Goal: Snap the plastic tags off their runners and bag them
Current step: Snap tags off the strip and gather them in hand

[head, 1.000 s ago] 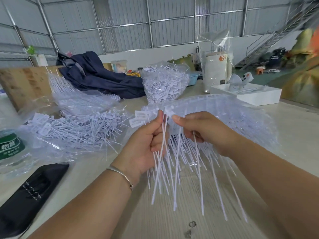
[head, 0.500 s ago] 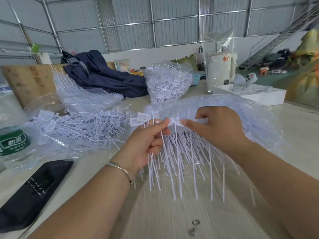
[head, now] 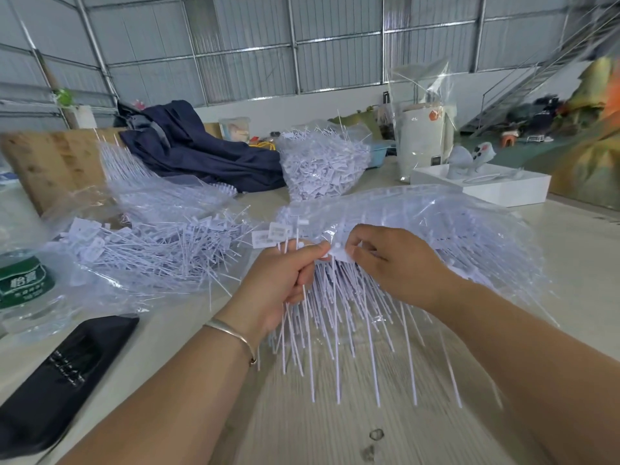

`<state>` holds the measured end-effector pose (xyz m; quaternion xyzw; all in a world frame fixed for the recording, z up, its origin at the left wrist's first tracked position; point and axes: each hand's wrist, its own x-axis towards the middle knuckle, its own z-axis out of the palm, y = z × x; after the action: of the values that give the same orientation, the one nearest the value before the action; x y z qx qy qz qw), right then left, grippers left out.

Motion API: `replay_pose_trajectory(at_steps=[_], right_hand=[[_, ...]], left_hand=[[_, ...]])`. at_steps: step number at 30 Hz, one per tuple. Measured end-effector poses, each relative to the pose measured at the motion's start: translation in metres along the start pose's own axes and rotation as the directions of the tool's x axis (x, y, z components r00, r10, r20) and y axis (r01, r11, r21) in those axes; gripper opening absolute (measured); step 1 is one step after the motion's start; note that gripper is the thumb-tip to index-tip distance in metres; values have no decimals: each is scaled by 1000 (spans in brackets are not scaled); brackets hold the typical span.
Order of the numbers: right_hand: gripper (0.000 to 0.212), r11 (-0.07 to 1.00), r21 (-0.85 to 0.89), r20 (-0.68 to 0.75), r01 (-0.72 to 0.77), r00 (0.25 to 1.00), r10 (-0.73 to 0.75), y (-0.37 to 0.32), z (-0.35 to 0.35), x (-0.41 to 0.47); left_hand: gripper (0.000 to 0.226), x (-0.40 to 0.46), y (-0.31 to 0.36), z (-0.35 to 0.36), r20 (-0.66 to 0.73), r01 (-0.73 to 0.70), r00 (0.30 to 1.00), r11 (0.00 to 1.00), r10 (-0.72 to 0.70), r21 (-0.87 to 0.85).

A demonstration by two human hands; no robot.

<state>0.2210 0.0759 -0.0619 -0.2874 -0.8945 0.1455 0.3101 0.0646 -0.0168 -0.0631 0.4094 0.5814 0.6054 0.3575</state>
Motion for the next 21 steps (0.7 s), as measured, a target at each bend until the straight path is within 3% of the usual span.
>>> replay_pose_trajectory(at_steps=[3, 6, 7, 10, 14, 16, 19, 21], right_hand=[[27, 939, 338, 42, -69, 997, 58, 0, -6, 2], [27, 866, 493, 34, -78, 997, 70, -1, -17, 3], [26, 864, 497, 41, -85, 996, 74, 0, -20, 3], [26, 904, 407, 106, -133, 989, 98, 0, -23, 1], [18, 967, 168, 171, -190, 972, 161, -5, -17, -2], [17, 979, 78, 138, -190, 974, 178, -7, -13, -1], [25, 973, 53, 74, -227, 972, 222, -8, -11, -2], [30, 969, 74, 19, -235, 972, 234, -6, -13, -2]], left_hand=[[20, -1, 1, 1, 17, -4, 1000, 999, 3, 35], [31, -2, 4, 0, 64, -6, 998, 993, -1, 114], [33, -3, 5, -1, 105, -14, 994, 984, -5, 175], [10, -11, 10, 1, 222, -80, 975, 891, -24, 447], [31, -12, 9, 10, 237, -201, 970, 728, 54, 656], [22, -12, 8, 20, 163, -198, 980, 566, 113, 800], [16, -12, 8, 23, -31, -68, 967, 373, 254, 926], [11, -9, 8, 12, -102, 0, 949, 323, 300, 946]])
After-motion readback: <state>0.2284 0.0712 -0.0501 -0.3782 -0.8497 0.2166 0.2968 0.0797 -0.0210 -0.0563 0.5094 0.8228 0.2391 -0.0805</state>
